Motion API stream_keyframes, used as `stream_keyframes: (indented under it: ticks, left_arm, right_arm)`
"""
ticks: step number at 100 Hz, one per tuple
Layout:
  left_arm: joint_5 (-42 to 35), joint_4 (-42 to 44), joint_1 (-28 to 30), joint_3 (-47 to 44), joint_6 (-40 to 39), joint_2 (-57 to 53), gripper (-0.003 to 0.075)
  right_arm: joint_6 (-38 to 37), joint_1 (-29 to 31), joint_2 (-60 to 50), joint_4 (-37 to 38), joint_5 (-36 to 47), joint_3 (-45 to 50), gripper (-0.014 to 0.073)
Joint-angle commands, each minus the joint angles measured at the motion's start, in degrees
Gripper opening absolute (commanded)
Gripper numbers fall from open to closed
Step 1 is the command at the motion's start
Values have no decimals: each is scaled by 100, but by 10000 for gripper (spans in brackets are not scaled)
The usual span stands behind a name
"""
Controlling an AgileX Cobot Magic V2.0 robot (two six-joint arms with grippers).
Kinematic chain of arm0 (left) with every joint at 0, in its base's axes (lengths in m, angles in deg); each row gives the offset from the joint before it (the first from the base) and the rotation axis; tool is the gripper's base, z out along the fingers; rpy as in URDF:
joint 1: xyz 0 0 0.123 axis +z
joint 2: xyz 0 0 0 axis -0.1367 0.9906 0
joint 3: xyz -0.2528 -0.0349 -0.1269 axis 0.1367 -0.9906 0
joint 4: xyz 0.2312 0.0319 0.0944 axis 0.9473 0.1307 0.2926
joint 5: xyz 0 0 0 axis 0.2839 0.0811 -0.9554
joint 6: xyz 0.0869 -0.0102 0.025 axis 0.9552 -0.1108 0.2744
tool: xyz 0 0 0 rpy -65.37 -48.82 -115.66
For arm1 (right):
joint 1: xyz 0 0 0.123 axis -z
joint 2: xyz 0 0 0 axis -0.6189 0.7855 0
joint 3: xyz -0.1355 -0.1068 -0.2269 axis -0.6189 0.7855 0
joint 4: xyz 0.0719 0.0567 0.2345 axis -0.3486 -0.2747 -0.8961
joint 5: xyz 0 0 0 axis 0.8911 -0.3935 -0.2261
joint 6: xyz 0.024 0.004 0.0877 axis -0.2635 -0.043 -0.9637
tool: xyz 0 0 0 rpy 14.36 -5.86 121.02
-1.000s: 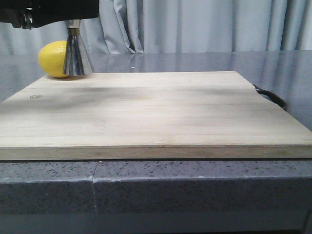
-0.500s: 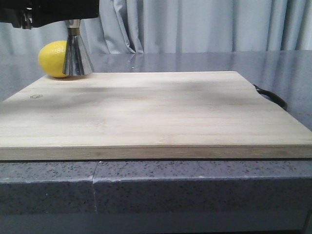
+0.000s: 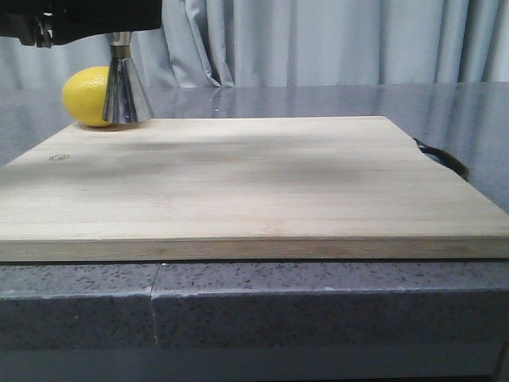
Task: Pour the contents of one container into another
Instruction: 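Lift the beaker with the right gripper toward the held jigger, then tilt the beaker with the right gripper, pouring liquid into the jigger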
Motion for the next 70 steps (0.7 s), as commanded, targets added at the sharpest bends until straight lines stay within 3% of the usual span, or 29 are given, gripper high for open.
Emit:
stream_keyframes:
  ticks: [1,17,70]
  left_arm:
    - [509,-569,-57,148,-64,-244,291]
    - [509,-569,-57,148,-64,-244,291]
    - [509,-569,-57,148,-64,-244,291]
  right_arm:
    - [334,-63,-240,318,232,-239,292]
    - [848,-86,-240,330,146,-239,292]
    - [1571,-86,-232,419,211,-239,292]
